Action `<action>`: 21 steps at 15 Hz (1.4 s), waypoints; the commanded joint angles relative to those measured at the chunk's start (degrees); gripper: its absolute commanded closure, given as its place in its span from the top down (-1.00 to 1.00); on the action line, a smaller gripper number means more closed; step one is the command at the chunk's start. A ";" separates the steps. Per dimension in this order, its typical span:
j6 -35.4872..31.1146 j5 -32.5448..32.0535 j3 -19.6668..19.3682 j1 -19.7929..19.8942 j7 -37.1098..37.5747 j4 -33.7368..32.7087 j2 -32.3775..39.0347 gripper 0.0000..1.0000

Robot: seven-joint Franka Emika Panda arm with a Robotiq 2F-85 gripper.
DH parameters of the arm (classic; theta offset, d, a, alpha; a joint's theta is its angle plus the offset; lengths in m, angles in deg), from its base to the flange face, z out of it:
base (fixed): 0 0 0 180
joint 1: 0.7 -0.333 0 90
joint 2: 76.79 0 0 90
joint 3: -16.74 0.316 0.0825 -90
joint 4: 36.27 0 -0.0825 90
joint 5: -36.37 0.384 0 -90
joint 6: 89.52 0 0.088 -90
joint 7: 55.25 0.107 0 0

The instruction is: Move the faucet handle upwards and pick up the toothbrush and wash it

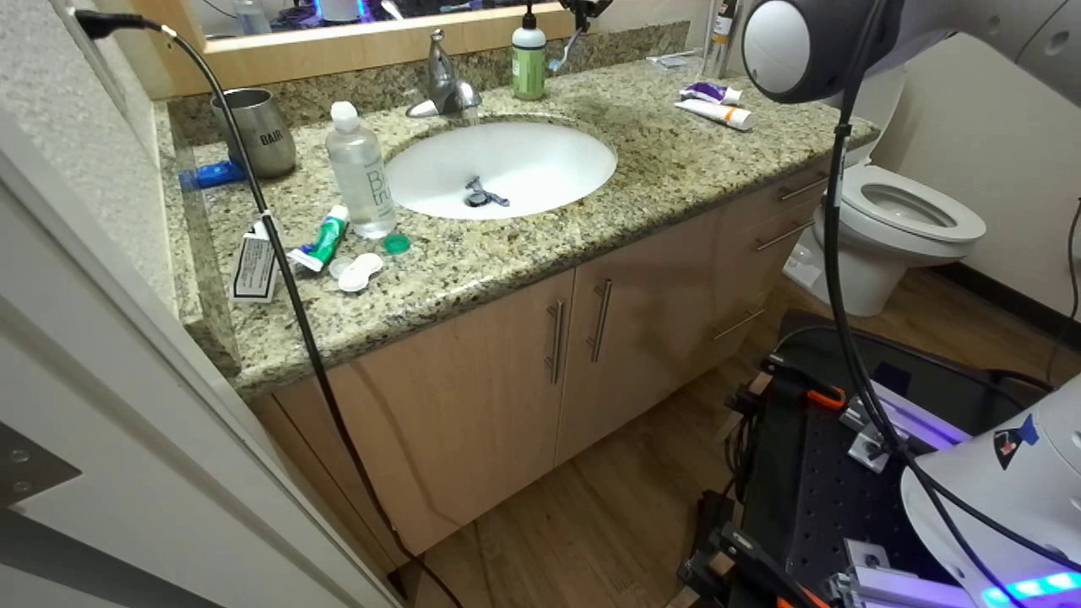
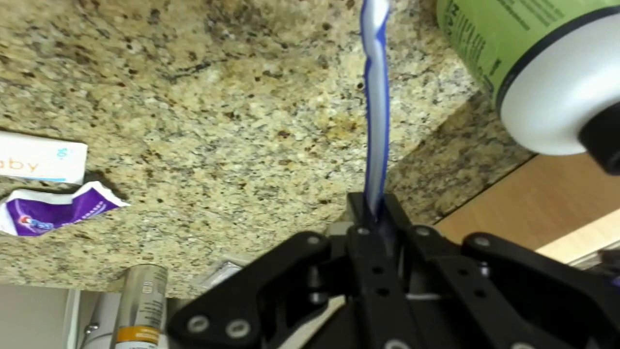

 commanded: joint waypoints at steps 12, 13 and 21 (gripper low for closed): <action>-14.63 0.23 -1.32 -2.38 -0.96 0.91 3.68 -0.95; -12.81 0.63 -0.69 -2.50 -2.84 1.59 3.08 -0.95; 3.90 3.99 1.87 -2.30 -11.04 3.24 0.51 -0.95</action>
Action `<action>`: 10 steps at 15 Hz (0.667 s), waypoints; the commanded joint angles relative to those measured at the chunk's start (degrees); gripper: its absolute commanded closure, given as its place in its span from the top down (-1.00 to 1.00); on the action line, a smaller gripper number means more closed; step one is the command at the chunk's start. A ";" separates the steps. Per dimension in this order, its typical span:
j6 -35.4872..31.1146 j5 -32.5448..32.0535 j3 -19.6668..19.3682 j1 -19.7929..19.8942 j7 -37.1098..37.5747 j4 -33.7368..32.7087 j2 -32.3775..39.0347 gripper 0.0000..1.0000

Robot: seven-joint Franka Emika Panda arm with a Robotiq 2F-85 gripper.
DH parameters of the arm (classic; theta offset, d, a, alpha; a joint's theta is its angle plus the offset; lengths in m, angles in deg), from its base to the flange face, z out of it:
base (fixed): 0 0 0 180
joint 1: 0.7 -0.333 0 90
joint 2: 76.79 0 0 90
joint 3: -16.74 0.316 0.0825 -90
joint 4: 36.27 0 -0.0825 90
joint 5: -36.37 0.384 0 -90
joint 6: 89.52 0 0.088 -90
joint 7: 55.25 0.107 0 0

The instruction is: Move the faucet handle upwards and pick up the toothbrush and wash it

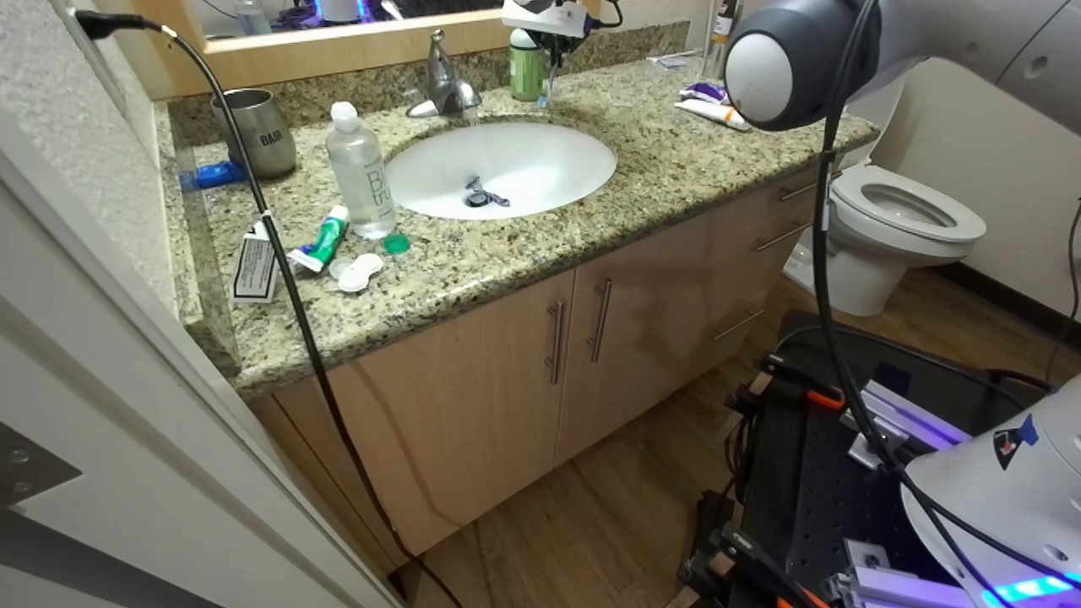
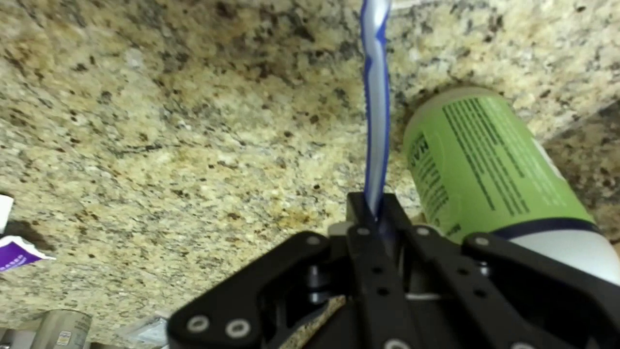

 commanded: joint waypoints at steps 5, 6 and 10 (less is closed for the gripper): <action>8.91 3.75 2.17 1.40 0.30 1.84 -2.85 -0.95; 8.84 4.76 2.81 1.83 0.87 1.73 -2.90 -0.95; 7.54 9.77 7.00 3.51 -0.08 1.52 -3.18 -0.95</action>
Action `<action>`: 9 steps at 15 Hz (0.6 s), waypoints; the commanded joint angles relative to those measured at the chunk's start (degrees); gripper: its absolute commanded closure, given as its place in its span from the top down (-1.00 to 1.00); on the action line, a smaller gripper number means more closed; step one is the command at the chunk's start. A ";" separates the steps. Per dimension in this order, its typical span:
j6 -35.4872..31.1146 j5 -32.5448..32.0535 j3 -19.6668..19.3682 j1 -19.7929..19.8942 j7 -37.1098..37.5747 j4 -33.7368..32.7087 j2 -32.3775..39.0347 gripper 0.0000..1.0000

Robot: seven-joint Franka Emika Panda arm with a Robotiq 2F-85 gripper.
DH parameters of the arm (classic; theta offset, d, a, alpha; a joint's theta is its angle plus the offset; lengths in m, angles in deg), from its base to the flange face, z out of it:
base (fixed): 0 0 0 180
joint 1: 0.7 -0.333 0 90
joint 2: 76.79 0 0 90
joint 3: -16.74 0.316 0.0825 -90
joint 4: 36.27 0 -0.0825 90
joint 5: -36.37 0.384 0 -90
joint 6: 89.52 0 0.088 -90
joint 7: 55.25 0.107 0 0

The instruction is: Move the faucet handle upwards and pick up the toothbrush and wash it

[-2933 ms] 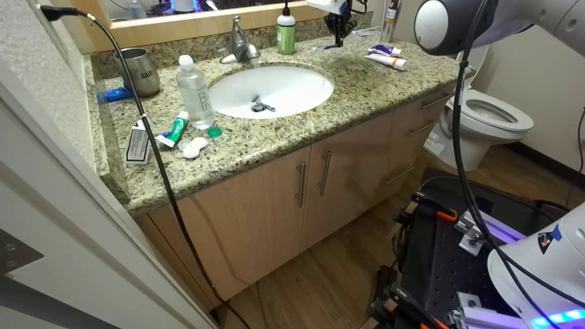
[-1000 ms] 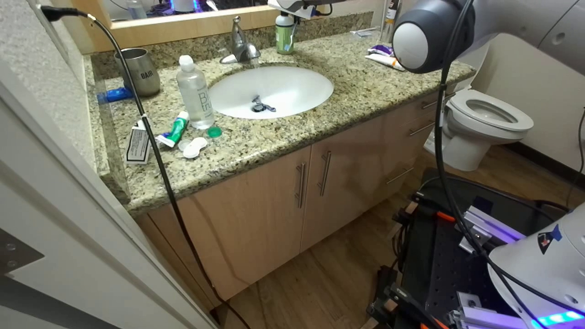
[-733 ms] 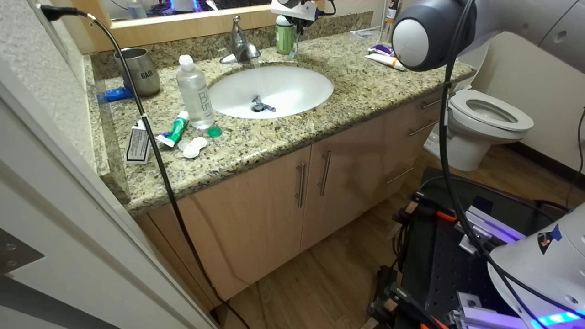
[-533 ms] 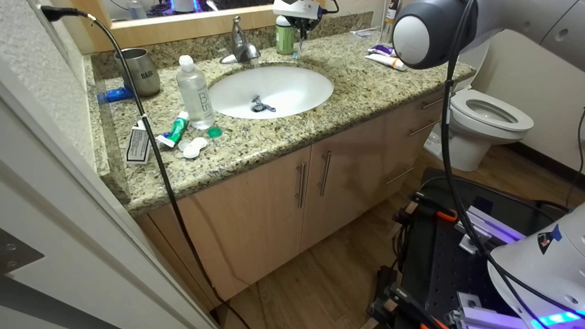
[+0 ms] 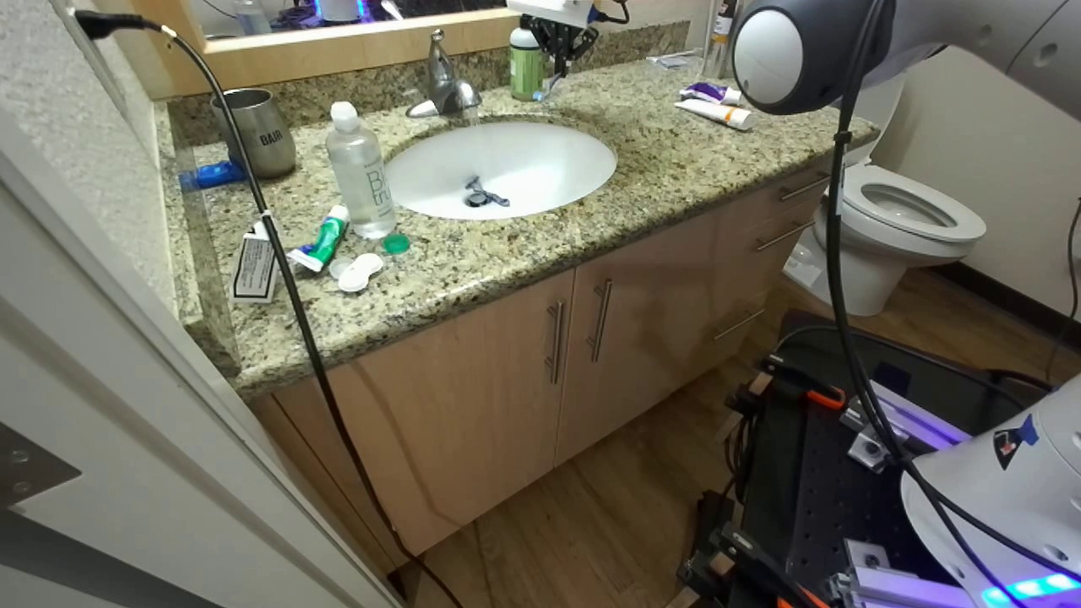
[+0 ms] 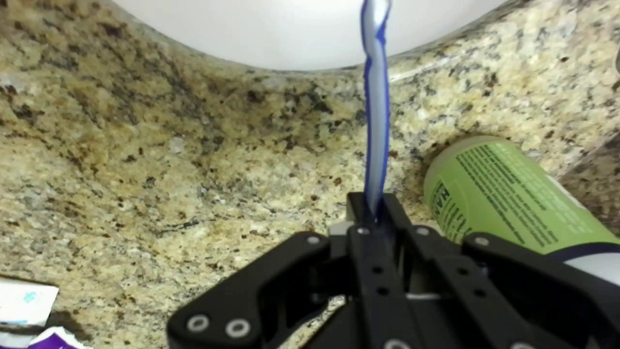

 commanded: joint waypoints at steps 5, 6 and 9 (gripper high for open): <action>-1.57 4.11 5.21 1.13 -5.84 1.03 -0.97 -0.95; -0.89 4.22 5.49 1.15 -6.72 1.23 -1.20 -0.95; -1.17 3.51 4.44 0.64 -3.99 1.29 -0.98 -0.81</action>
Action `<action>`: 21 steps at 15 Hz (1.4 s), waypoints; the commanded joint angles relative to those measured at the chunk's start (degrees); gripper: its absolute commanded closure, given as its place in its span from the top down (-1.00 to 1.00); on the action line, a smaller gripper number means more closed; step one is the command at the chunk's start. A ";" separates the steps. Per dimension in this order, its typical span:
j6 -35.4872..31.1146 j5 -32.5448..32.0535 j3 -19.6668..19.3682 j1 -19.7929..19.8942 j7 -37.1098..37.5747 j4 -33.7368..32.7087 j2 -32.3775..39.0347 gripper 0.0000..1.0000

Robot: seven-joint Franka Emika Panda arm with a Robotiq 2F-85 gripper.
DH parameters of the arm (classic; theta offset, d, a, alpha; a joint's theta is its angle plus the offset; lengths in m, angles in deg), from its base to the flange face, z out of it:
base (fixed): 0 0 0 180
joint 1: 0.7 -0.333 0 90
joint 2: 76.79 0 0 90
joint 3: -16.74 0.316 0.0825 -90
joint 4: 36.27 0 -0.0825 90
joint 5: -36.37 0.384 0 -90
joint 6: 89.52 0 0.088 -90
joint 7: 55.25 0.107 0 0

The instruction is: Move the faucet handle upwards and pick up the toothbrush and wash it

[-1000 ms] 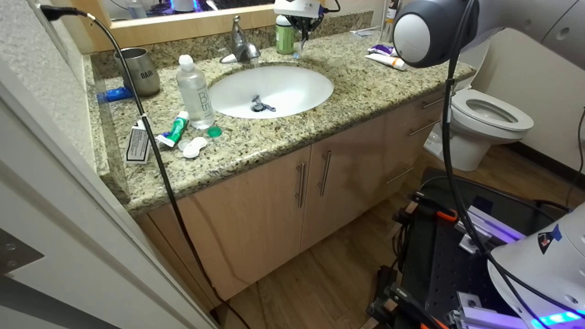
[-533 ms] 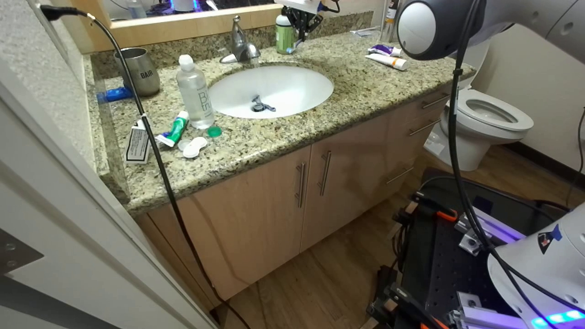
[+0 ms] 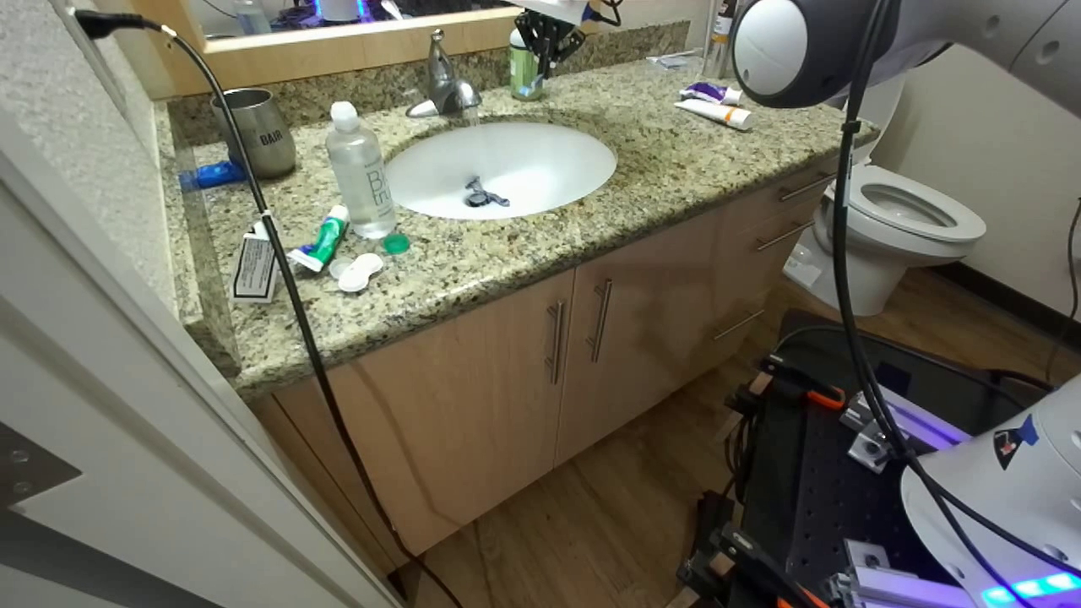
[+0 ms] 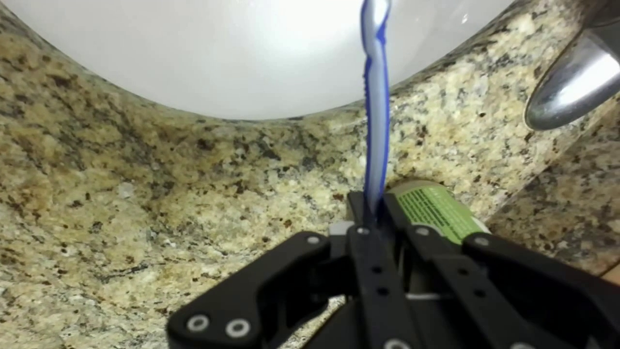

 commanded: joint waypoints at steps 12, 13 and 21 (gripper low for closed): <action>-19.56 -2.28 -3.74 -0.72 10.92 1.19 4.98 -0.95; -19.42 -2.76 -4.20 -0.47 10.51 0.34 6.10 -0.95; -18.71 0.45 0.31 -0.39 3.61 1.36 6.47 -0.95</action>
